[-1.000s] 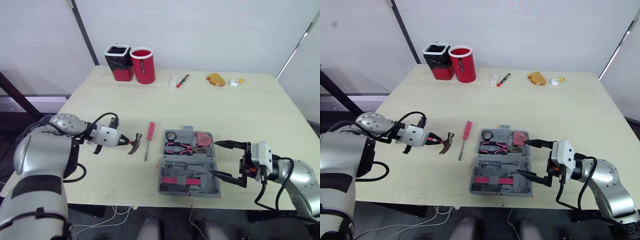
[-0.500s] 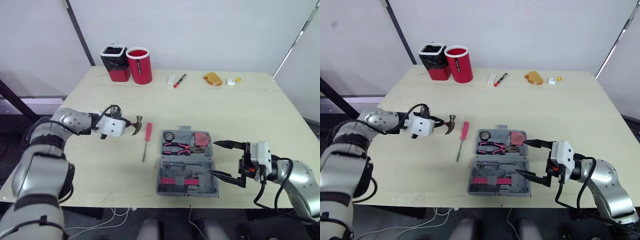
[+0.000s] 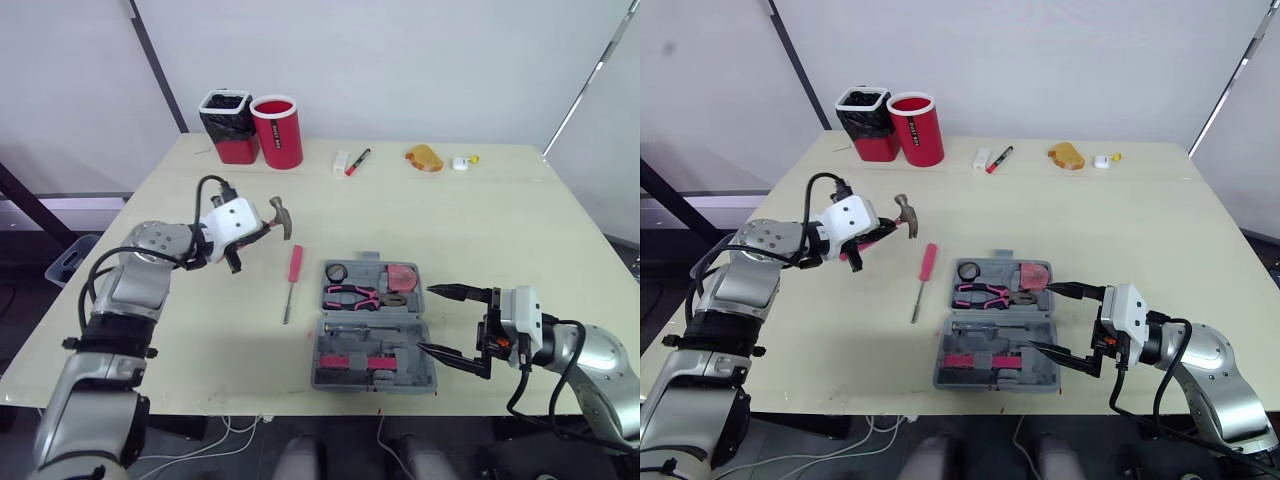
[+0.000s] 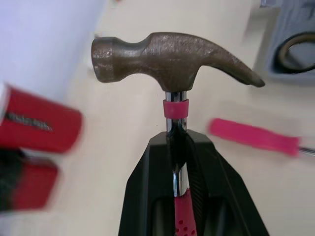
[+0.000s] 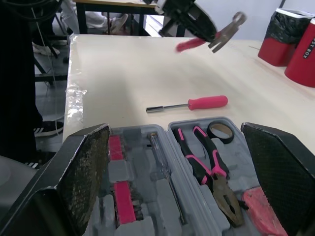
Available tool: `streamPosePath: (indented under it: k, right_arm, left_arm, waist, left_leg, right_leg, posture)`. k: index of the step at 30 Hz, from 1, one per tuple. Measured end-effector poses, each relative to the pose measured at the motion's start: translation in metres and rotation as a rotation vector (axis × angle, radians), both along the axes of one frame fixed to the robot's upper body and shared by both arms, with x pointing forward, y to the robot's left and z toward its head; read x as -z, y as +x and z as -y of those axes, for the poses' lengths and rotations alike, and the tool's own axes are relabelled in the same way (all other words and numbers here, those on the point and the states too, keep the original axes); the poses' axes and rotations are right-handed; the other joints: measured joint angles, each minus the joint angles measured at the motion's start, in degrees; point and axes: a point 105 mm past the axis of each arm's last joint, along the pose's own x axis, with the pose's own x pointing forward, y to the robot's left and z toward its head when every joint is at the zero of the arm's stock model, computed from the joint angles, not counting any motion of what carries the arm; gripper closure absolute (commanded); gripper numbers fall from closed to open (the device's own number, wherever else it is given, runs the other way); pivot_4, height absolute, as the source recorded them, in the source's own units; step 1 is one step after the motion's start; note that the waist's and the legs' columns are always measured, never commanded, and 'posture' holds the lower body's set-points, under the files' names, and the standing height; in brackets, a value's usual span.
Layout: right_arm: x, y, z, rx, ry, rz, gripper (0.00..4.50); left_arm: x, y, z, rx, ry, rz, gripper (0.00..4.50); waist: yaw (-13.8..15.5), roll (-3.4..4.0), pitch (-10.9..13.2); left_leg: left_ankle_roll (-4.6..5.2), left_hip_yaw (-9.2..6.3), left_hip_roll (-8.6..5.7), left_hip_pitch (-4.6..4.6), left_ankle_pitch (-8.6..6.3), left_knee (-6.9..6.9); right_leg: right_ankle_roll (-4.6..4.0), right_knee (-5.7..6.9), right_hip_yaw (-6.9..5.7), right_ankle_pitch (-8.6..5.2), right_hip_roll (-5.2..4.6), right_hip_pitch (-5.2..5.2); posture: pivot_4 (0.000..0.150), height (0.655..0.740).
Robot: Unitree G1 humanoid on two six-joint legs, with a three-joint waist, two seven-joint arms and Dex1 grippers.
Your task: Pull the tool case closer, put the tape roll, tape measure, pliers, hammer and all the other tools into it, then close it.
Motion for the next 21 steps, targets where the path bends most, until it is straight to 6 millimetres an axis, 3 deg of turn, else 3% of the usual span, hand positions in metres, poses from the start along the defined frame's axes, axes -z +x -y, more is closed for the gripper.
streamPosePath:
  k: [9, 21]
  right_arm:
    - [0.001, 0.001, 0.001, -0.007, -0.002, -0.001, 0.0]
    - [0.002, 0.002, 0.002, -0.013, -0.001, -0.009, 0.0]
  left_arm:
    - [0.003, -0.013, -0.011, -0.308, -0.335, -0.224, 4.44]
    - [0.033, -0.039, -0.026, -0.671, -0.485, -0.415, 4.44]
  waist:
    - [-0.2, 0.0, 0.0]
    - [-0.1, -0.01, 0.0]
  left_leg:
    - [0.0, -0.05, -0.02, 0.01, 0.0, 0.01]
    - [-0.01, -0.14, -0.04, 0.02, 0.0, 0.01]
  right_leg:
    - [0.0, 0.01, 0.0, 0.0, -0.01, 0.0]
    - [0.0, 0.02, 0.02, 0.0, -0.03, 0.01]
  posture:
    - [0.15, 0.74]
    - [0.15, 0.74]
